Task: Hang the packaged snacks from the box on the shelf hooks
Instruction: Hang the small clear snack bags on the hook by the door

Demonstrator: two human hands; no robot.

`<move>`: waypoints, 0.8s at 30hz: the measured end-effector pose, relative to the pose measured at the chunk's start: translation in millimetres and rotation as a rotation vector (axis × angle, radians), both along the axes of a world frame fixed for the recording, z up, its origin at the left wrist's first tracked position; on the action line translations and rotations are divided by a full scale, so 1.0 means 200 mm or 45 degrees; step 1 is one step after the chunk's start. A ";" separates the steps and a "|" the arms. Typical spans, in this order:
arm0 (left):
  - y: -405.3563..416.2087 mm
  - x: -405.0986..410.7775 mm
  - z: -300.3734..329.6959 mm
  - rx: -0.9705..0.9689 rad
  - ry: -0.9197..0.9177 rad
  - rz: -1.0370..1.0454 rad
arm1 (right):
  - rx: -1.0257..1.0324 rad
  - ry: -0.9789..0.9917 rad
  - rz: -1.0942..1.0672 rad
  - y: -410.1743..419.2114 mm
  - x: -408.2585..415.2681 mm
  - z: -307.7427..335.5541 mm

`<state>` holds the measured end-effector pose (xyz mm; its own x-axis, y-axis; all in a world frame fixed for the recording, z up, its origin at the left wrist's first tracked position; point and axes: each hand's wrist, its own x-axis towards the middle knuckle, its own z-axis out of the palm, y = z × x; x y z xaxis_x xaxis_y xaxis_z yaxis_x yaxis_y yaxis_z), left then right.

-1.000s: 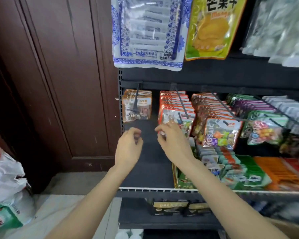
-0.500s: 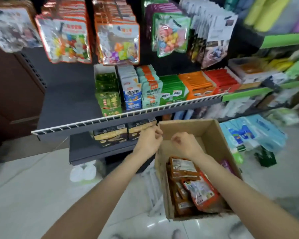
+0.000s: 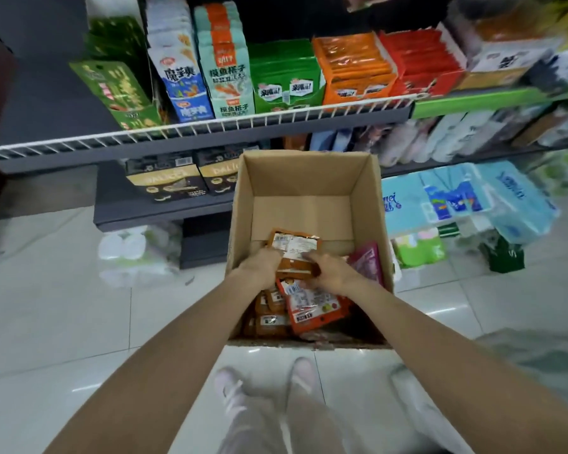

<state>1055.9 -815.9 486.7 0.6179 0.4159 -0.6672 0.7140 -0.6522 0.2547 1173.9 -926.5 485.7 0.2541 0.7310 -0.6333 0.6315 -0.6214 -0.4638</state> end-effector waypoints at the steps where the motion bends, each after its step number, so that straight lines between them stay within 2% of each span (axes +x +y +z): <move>1: 0.00 -0.01 0.03 0.026 -0.023 -0.005 | 0.033 -0.048 0.034 0.00 0.00 0.00; 6: 0.00 -0.04 0.11 0.216 -0.086 -0.042 | 0.141 -0.243 0.225 0.01 0.03 0.01; 13: 0.00 0.02 0.23 0.397 -0.255 0.091 | 0.373 -0.414 0.096 0.06 0.11 0.13; 18: 0.10 0.01 0.30 0.285 -0.503 0.361 | 0.567 -0.158 -0.249 0.10 0.18 0.19; 24: 0.19 -0.02 0.46 0.177 -0.869 0.464 | 0.802 -0.061 -0.259 0.14 0.23 0.40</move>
<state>1052.3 -777.0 579.5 0.6810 0.7230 -0.1159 0.6039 -0.4650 0.6473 1219.3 -897.9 564.8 0.4434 0.8923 -0.0851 0.5594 -0.3497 -0.7515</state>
